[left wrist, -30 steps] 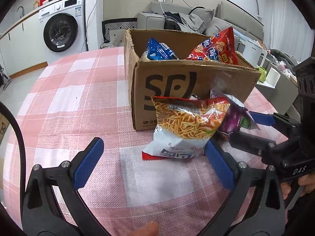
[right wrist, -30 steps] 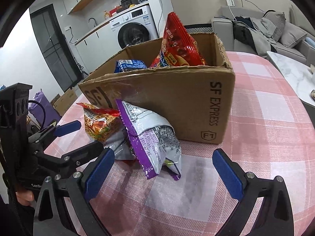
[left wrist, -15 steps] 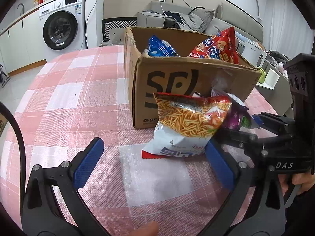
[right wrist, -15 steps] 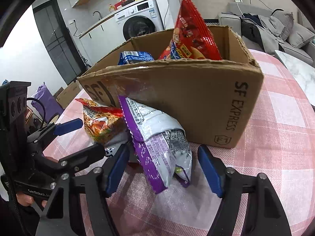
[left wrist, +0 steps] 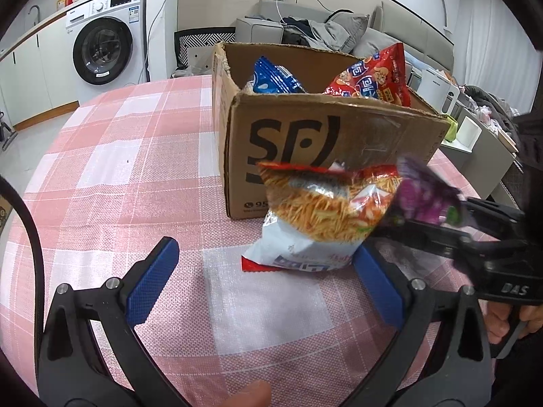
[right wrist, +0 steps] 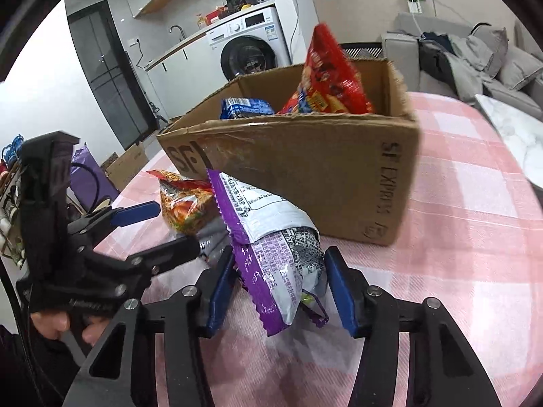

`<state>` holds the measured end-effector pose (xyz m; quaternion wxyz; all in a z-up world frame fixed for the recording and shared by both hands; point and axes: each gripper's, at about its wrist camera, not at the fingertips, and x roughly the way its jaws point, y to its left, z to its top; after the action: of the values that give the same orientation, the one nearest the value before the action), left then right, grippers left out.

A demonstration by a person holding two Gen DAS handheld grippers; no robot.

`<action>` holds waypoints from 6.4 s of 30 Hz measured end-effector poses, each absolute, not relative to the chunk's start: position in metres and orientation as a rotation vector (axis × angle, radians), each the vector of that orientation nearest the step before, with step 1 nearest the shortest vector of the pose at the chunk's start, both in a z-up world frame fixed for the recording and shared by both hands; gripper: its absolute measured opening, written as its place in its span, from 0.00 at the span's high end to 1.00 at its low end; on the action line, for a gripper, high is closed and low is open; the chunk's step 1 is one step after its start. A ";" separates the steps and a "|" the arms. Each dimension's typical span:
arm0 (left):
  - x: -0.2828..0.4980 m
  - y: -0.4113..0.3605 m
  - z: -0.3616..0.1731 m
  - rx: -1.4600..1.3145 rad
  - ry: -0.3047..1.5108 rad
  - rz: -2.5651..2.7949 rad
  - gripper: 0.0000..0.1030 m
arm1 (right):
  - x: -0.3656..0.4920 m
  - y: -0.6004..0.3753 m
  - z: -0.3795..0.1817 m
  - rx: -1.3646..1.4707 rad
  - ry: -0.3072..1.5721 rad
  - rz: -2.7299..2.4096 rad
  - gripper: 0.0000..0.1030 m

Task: Organize snacks

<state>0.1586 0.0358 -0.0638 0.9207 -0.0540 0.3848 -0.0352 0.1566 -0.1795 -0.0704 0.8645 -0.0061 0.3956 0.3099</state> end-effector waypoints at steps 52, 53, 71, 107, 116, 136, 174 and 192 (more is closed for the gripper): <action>0.121 0.011 -0.025 -0.101 0.679 -0.222 0.58 | 0.119 -0.238 -0.027 0.057 0.708 0.583 0.48; 0.119 0.012 -0.022 -0.102 0.674 -0.221 0.58 | 0.119 -0.238 -0.025 0.061 0.704 0.584 0.48; 0.096 0.030 0.055 -0.140 0.571 -0.211 0.58 | 0.116 -0.236 0.029 0.073 0.620 0.614 0.48; 0.219 0.035 0.083 -0.060 0.613 -0.101 0.58 | 0.185 -0.186 0.043 -0.002 0.671 0.654 0.48; 0.253 0.034 0.068 -0.042 0.644 -0.087 0.58 | 0.203 -0.176 0.035 0.006 0.705 0.682 0.48; 0.308 0.019 0.054 -0.008 0.662 -0.084 0.58 | 0.253 -0.181 0.020 0.037 0.750 0.623 0.48; 0.177 0.050 0.045 -0.105 0.531 -0.076 0.01 | 0.158 -0.222 0.029 0.013 0.492 0.641 0.00; 0.128 0.056 0.019 -0.083 0.434 0.002 0.01 | 0.125 -0.223 -0.007 -0.014 0.394 0.632 0.00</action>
<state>0.1277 0.0559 0.0194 0.9757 -0.0414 0.2152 0.0012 0.1249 -0.2234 -0.0067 0.9314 -0.0068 0.1926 0.3087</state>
